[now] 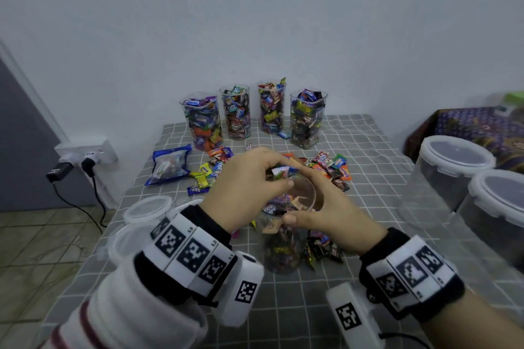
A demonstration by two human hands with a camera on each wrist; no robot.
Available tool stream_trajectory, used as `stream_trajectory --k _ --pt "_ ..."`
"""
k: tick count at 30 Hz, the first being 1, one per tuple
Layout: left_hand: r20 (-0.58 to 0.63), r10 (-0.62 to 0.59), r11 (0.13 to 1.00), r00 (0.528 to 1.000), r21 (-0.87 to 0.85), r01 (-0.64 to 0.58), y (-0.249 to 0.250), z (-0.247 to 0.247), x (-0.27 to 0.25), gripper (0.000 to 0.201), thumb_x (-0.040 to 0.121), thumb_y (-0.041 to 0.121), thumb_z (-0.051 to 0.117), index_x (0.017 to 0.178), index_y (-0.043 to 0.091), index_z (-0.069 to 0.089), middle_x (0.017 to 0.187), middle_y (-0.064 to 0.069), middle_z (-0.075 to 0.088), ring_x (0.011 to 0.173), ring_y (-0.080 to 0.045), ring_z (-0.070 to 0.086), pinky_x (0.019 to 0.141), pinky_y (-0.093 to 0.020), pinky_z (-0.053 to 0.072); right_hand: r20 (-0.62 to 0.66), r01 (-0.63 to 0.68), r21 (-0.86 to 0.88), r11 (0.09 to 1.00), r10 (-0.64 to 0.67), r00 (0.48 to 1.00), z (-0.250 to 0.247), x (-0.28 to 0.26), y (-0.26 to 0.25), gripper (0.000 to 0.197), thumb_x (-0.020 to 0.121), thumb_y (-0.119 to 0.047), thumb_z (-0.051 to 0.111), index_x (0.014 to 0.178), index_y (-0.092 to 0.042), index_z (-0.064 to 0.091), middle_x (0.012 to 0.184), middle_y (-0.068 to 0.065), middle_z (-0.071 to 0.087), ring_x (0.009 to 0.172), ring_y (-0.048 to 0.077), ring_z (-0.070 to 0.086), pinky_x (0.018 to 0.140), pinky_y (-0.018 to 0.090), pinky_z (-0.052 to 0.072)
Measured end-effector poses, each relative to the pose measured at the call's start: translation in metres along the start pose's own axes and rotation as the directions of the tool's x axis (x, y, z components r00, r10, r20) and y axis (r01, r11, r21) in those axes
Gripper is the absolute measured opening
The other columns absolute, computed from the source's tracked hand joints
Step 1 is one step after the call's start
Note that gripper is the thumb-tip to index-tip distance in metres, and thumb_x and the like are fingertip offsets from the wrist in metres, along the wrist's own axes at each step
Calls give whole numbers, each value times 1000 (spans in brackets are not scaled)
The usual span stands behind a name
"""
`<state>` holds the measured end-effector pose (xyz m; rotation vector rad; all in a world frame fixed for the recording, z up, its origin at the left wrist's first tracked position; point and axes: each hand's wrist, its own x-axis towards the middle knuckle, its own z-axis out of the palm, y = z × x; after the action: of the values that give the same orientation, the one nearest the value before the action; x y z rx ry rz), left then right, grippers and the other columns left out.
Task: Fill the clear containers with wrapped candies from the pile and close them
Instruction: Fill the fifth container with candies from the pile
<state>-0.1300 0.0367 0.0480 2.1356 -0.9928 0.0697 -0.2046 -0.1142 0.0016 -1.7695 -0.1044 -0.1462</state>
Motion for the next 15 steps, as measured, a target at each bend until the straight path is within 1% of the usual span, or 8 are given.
stream_trajectory --k 1,3,5,7,8,11,13,15 --pt "3 15 999 1000 39 -15 0 2 -1 23 82 24 70 104 31 69 102 9 65 97 -6 57 86 -29 45 -1 3 9 1000 -3 1000 0 0 0 71 62 -19 78 120 -37 41 113 -19 60 106 -8 58 82 9 45" --pt "-8 32 997 999 76 -32 -1 3 -2 21 80 26 71 101 30 69 100 10 64 95 -6 56 84 -28 43 -4 8 20 1000 -7 1000 0 1 0 70 58 -27 81 117 -36 45 109 -16 65 106 -4 59 83 12 46" --pt "-14 46 994 999 102 -45 0 4 -3 19 78 27 72 97 28 69 98 10 65 93 -7 55 82 -27 42 -14 4 24 1000 -4 1000 -1 1 2 71 54 -36 80 118 -34 48 112 -13 64 109 1 60 89 21 47" --pt "-16 60 992 998 113 -58 0 5 -4 19 76 28 73 95 28 69 95 10 65 89 -6 56 79 -27 43 -14 5 17 1000 -5 1000 -1 1 3 75 54 -37 80 122 -28 48 118 -8 63 112 6 59 94 29 48" --pt "-17 64 992 998 113 -62 1 6 -4 19 75 28 74 94 29 69 94 10 65 85 -5 57 78 -26 43 -11 8 25 1000 -8 1000 -1 1 3 78 55 -37 80 124 -24 47 120 -5 63 113 8 59 96 30 48" --pt "-21 65 993 998 99 -63 -1 8 -4 20 74 29 75 93 29 68 92 8 64 76 -3 60 75 -25 45 -8 -5 54 999 6 1000 -1 1 4 81 53 -35 80 125 -23 46 121 -4 63 113 8 59 97 31 47" --pt "-54 71 995 996 72 -67 -2 9 -4 14 77 29 73 90 28 68 91 8 65 74 -3 60 74 -26 47 -5 -4 33 999 5 1000 -2 1 5 82 55 -36 81 128 -23 45 123 -5 62 116 7 57 101 34 45" --pt "-105 54 998 993 -16 -56 -3 10 -4 6 81 25 70 86 28 68 88 10 66 74 -3 58 72 -22 47 -13 0 0 1000 0 1000 -2 2 7 88 55 -41 81 131 -21 43 127 -6 59 121 5 53 106 36 41"
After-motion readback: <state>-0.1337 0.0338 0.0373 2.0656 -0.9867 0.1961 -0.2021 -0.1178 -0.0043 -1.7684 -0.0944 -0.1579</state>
